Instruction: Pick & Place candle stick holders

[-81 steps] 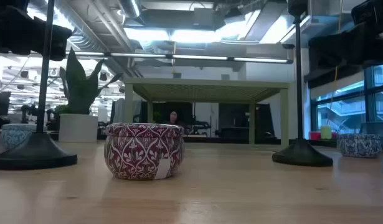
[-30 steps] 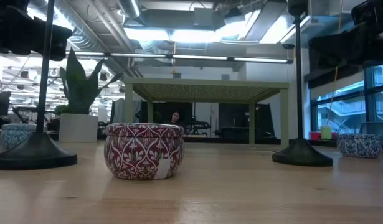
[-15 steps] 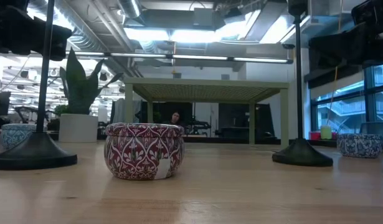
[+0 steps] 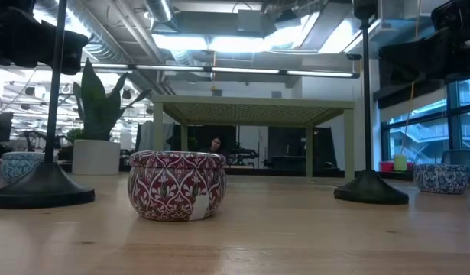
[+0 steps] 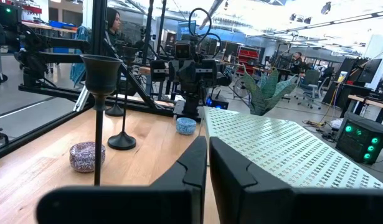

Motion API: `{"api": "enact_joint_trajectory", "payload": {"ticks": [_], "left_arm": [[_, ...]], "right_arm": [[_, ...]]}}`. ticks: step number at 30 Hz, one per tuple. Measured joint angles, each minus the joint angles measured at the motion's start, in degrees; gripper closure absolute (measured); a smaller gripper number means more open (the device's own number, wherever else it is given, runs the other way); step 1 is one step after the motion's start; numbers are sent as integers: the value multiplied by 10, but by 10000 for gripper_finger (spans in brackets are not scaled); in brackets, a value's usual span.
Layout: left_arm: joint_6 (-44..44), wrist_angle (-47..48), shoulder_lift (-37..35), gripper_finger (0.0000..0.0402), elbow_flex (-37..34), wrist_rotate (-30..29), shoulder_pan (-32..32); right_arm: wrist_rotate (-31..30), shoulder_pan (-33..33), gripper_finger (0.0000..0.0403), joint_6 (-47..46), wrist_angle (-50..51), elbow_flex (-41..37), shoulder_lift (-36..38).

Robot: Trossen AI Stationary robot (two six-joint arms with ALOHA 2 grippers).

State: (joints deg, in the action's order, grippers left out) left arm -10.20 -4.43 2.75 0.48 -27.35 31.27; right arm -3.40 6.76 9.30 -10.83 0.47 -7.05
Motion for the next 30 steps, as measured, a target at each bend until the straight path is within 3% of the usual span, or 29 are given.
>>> {"api": "enact_joint_trajectory", "payload": {"ticks": [18, 22, 24, 30], "left_arm": [[0, 0, 0, 389, 0, 0, 0], [0, -1, 0, 391, 0, 0, 0], [-9, -12, 0, 390, 0, 0, 0], [0, -23, 0, 390, 0, 0, 0]], "right_arm": [[0, 0, 379, -2, 0, 0, 0], [58, 1, 379, -171, -3, 0, 0], [63, 1, 379, -208, -25, 0, 0], [25, 1, 379, -122, -50, 0, -1]]}}
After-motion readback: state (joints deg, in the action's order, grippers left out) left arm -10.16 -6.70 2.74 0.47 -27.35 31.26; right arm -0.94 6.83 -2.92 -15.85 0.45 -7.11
